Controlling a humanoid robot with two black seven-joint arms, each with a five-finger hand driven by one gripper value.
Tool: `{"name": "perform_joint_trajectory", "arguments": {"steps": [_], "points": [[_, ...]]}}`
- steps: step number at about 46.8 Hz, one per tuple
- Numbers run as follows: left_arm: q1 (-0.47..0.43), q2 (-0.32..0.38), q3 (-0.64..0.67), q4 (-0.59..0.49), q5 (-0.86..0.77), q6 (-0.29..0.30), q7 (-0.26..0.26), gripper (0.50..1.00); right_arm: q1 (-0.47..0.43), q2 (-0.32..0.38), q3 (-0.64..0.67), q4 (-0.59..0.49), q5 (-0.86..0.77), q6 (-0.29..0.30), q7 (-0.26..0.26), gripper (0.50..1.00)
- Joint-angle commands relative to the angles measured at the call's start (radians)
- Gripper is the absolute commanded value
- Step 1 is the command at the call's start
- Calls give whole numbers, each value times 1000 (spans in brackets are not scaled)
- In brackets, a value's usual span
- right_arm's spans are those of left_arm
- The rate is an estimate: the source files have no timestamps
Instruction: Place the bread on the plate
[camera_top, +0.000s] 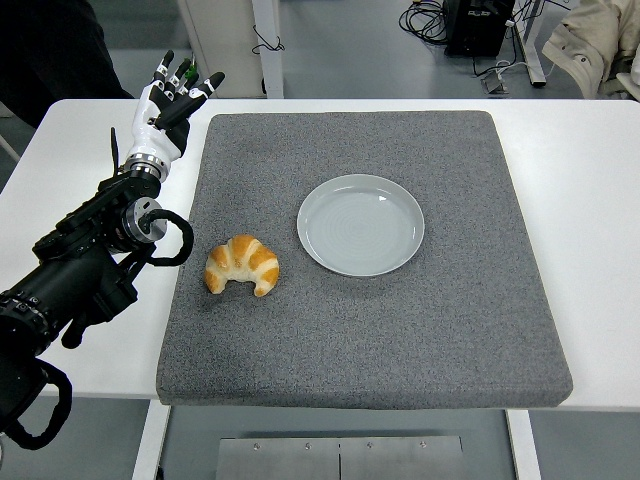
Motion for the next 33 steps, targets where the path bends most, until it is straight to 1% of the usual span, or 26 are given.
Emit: {"name": "perform_joint_trajectory", "arguments": {"steps": [1, 14, 24, 33], "points": [[1, 0, -4, 0, -1, 0, 1, 981, 0, 0, 0, 0, 0, 0, 0, 1000], [-1, 0, -13, 0, -1, 3, -3, 981, 0, 0, 0, 0, 0, 0, 0, 1000], [-4, -2, 3, 0, 7, 9, 9, 980, 0, 0, 0, 0, 0, 0, 0, 1000], [-12, 15, 6, -5, 16, 9, 10, 980, 0, 0, 0, 0, 0, 0, 0, 1000]]}}
